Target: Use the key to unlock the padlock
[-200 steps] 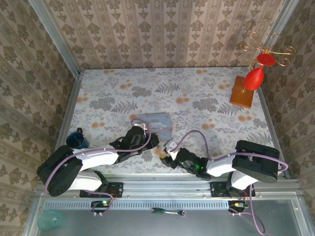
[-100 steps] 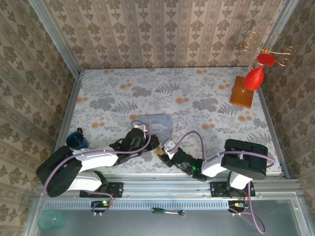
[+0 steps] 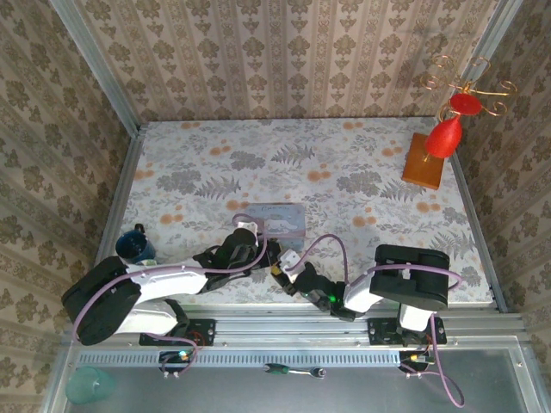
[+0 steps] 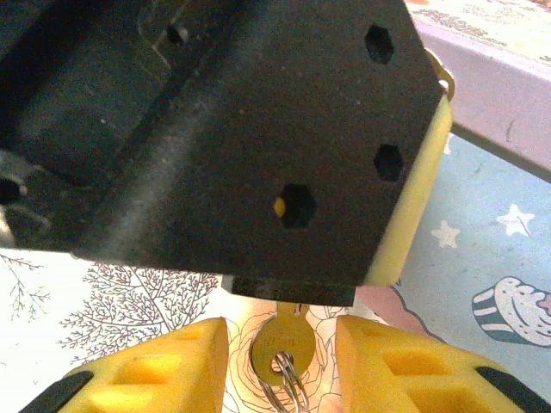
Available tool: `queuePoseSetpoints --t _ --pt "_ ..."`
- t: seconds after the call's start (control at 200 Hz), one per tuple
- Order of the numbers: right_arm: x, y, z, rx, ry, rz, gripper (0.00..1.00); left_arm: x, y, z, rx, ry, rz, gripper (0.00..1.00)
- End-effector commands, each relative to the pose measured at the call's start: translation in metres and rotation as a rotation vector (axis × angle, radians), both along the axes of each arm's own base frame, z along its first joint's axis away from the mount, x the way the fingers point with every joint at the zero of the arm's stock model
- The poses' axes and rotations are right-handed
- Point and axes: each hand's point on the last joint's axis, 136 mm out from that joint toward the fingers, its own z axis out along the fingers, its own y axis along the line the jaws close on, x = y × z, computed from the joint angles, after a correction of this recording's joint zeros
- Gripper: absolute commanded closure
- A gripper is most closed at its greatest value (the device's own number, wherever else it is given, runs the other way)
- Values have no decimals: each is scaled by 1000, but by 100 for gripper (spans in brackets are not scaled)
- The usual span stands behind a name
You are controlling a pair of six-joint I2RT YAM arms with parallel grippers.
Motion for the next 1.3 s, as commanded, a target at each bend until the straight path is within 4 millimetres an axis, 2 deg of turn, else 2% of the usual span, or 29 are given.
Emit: queuePoseSetpoints --t 0.0,0.48,0.665,0.935,1.295 --pt "2 0 10 18 -39 -23 62 10 -4 25 -42 -64 21 91" --pt "8 -4 3 -37 -63 -85 62 8 2 21 -34 -59 40 91" --pt "4 6 1 -55 -52 -34 66 7 3 16 -30 -50 42 91" --pt "9 9 -3 -85 -60 -54 65 6 2 13 -32 -41 36 91" --pt "11 8 -4 -97 -64 -71 71 6 1 9 -30 -36 35 91"
